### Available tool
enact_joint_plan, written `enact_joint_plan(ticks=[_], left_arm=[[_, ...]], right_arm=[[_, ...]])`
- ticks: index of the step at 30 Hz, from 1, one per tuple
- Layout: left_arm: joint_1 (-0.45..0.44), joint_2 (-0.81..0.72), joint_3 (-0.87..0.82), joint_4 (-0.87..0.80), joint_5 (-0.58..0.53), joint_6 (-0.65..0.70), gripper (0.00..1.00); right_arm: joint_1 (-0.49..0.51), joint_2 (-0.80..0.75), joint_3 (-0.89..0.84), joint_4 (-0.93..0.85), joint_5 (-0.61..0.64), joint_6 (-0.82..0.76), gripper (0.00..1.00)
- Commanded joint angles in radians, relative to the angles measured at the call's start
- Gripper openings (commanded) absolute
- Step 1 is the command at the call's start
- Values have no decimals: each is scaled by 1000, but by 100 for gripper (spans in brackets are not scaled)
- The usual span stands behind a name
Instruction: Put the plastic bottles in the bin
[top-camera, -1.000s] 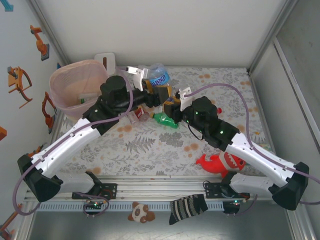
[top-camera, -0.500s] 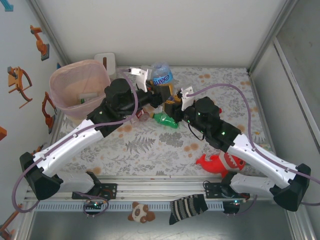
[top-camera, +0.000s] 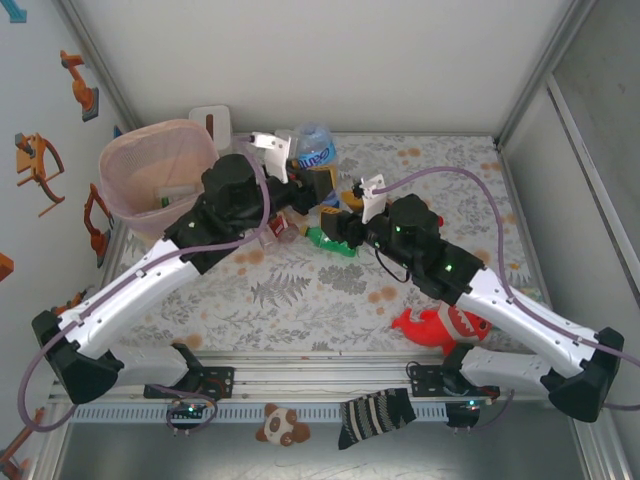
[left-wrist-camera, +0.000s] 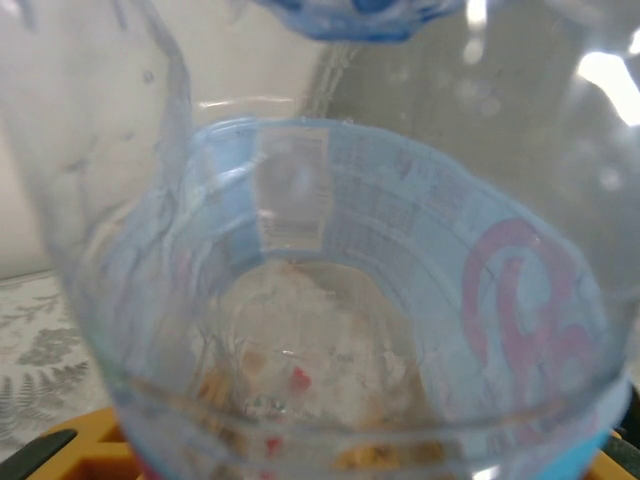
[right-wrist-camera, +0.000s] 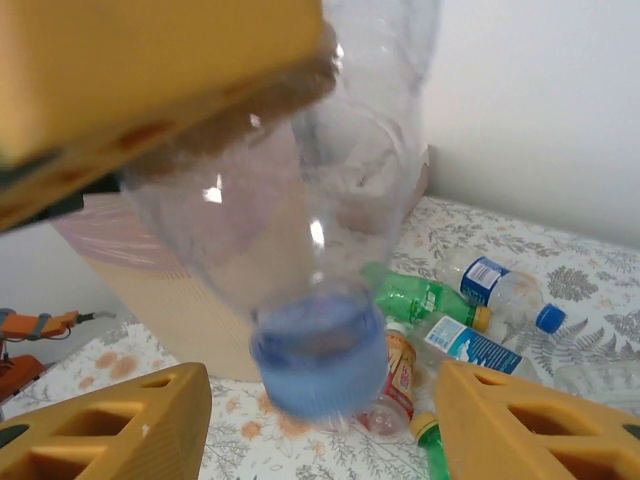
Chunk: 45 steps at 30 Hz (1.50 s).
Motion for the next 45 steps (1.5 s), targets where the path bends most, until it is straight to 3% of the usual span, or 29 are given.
enact_joint_plan(ticks=[1,9,17,23,29,36,45], left_arm=[[49,-44,84,-117,-26,61,45],[219,-37,289,-479,-112,171,46],[497,-21,414,-734,-109,218,48],[702,22,452,-875,-118,235,49],[857,54,408,-909,-123,250,51],[926,93,337,-910,-194,240,54],[955,169,224,-902,-260,115,52]], right_arm=[[7,-46,35,-39,7,7,61],[8,-99,37,-122,56,-19,62],[9,-96,59,-165,73,-43,61],[8,-84,65,-165,64,-51,61],[8,-84,62,-191,68,-59,61],[9,-103,51,-207,91,-74,61],[9,-85,51,-205,80,-81,61]])
